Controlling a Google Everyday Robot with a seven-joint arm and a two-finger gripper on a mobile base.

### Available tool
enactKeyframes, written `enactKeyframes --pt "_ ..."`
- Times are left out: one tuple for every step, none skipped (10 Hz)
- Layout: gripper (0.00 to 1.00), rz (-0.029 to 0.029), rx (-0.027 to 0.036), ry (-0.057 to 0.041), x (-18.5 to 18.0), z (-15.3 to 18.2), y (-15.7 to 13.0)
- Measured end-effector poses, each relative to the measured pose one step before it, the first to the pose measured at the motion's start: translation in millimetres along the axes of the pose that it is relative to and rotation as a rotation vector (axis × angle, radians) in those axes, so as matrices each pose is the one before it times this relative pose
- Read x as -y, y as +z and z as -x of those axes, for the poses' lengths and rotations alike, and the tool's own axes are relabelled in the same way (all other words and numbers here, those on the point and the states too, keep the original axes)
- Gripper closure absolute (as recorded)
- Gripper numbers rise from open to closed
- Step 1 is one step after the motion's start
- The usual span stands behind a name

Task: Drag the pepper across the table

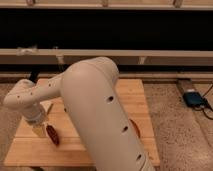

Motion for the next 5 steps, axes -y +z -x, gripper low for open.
enactKeyframes --pt "0.36 0.00266 -0.00498 0.01009 5.23 1.09 4.94" --pt "0.36 0.00436 -0.00351 0.01567 6.26 -0.66 4.63" --pt "0.36 0.00786 0.00131 0.02327 8.53 -0.15 4.51" --pt "0.36 0.00768 -0.00010 0.01808 7.34 -0.81 3.80" --pt "0.36 0.00649 0.00111 0.01196 5.13 -0.08 2.85"
